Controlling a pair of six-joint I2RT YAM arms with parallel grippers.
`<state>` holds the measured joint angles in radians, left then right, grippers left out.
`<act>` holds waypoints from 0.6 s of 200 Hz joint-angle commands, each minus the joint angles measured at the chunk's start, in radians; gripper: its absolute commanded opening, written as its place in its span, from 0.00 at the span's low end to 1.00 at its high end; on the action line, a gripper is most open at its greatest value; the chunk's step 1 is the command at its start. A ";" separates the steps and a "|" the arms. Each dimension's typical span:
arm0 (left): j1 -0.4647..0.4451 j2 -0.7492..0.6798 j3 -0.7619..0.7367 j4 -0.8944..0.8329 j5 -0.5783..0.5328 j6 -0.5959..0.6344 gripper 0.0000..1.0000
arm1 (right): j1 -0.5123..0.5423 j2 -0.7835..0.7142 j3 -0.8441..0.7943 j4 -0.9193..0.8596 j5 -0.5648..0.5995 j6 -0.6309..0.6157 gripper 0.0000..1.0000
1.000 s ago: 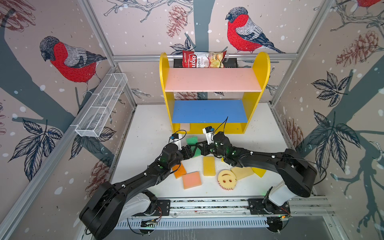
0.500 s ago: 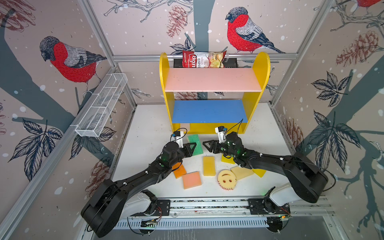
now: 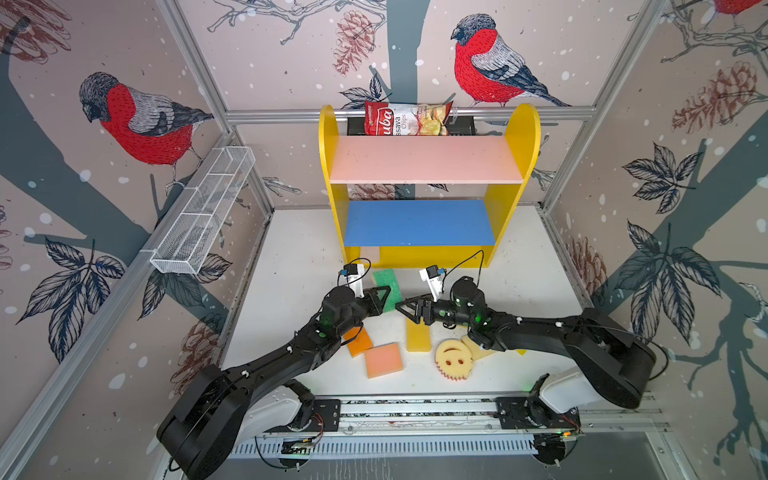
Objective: Place and organize the cleaning sponges onto the shelf
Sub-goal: 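Carry the green sponge toward the shelf base while the left gripper reaches beside it, then stand the green sponge upright beside the pink sponge while the left gripper withdraws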
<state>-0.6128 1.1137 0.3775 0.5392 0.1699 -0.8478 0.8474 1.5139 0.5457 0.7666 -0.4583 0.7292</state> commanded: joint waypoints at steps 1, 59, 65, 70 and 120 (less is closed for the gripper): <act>-0.001 0.006 -0.001 0.062 0.035 -0.020 0.09 | 0.001 0.051 0.020 0.075 -0.043 0.037 0.69; -0.001 -0.029 -0.032 0.054 0.029 -0.038 0.11 | -0.012 0.164 0.045 0.214 -0.104 0.146 0.38; -0.001 -0.032 -0.037 0.054 0.029 -0.040 0.12 | -0.013 0.165 0.043 0.228 -0.105 0.156 0.24; -0.001 -0.034 -0.042 0.054 0.027 -0.042 0.13 | -0.015 0.164 0.043 0.231 -0.104 0.160 0.14; 0.000 -0.089 -0.017 -0.067 -0.026 -0.007 0.63 | -0.042 0.114 0.056 0.083 -0.034 0.082 0.00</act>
<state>-0.6128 1.0618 0.3374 0.5179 0.1795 -0.8906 0.8169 1.6554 0.5888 0.9035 -0.5369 0.8597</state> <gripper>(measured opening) 0.601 0.084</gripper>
